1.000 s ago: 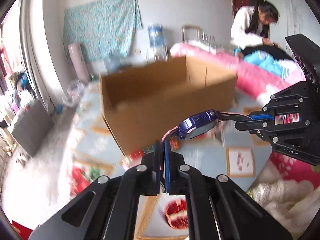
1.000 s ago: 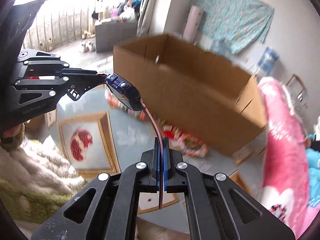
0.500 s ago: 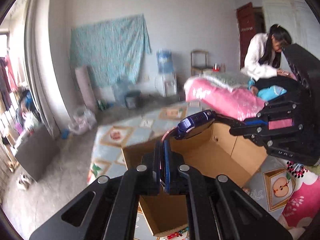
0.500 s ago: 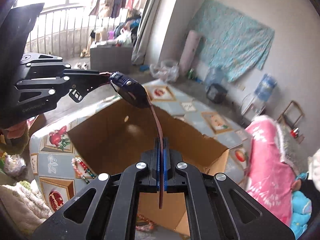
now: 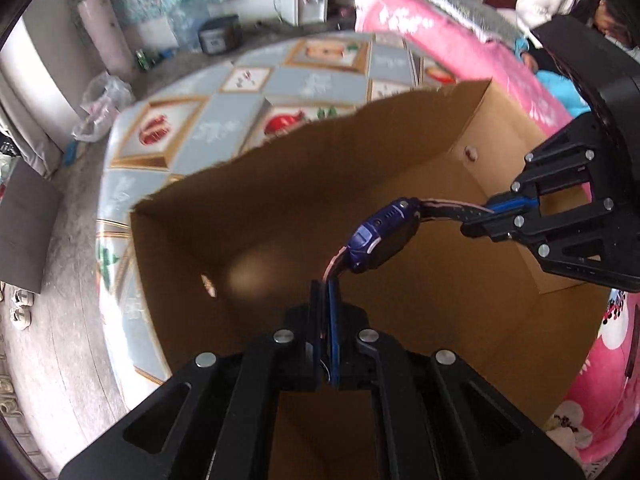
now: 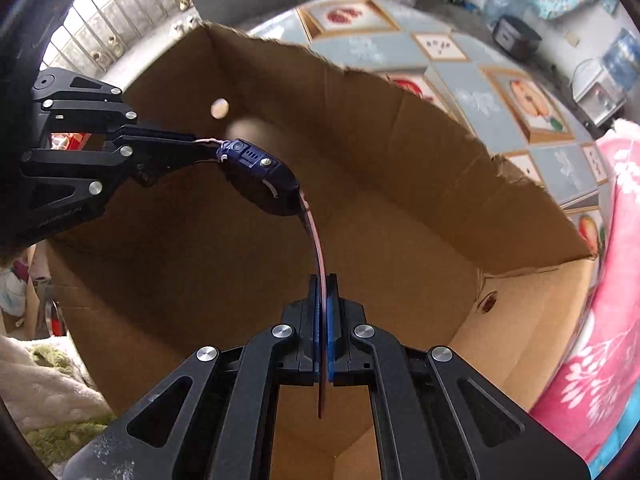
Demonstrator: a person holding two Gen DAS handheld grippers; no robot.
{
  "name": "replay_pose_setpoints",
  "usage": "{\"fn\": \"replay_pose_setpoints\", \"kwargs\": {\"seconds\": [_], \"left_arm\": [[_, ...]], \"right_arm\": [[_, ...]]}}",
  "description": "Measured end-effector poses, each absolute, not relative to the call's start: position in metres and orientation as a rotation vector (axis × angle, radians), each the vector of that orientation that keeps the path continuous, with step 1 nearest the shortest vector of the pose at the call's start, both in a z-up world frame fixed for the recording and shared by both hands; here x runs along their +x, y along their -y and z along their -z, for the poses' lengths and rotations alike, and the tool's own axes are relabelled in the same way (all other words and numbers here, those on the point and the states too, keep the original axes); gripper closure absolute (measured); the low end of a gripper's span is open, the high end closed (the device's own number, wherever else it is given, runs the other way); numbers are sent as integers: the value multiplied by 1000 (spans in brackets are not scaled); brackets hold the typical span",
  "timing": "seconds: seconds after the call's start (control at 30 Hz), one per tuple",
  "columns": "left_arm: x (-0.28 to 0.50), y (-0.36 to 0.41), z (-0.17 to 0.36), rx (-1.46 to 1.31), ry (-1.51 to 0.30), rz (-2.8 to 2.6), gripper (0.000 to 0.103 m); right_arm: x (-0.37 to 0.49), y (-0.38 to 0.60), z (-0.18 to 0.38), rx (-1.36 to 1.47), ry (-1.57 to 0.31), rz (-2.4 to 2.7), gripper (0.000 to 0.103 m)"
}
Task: Organize jewelry
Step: 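Lift the watch with both tools and carry it over the cardboard box, then open both tools to drop the watch into the box and withdraw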
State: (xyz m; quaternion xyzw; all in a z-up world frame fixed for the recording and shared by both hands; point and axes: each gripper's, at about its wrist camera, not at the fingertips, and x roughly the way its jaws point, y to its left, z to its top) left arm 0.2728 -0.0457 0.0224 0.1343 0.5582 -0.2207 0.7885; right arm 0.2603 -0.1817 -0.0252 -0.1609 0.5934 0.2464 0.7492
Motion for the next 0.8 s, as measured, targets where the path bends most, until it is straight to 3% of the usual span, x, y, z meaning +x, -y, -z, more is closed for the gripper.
{"fn": "replay_pose_setpoints", "kwargs": {"seconds": [0.07, 0.17, 0.23, 0.27, 0.3, 0.4, 0.53, 0.63, 0.8], "left_arm": [[281, 52, -16, 292, -1256, 475, 100], [294, 58, -5, 297, -1322, 469, 95], [298, 62, 0, 338, -1313, 433, 87], [298, 62, 0, 346, -1306, 428, 78], [297, 62, -1, 343, -1295, 427, 72], [294, 58, -9, 320, -1262, 429, 67], [282, 50, -31, 288, -1185, 437, 61], [266, 38, -56, 270, -1101, 429, 51], [217, 3, -102, 214, -949, 424, 34]], "right_arm": [[268, 184, 35, -356, -1339, -546, 102], [279, 188, 43, -367, -1369, -500, 92], [283, 193, 44, -358, -1361, -465, 74], [283, 194, 42, -357, -1349, -461, 68], [281, 195, 40, -353, -1331, -464, 67], [271, 196, 28, -363, -1265, -459, 59], [256, 200, 10, -376, -1171, -412, 55], [241, 208, -8, -334, -1100, -397, 54], [207, 230, -51, -176, -947, -397, 42]]}}
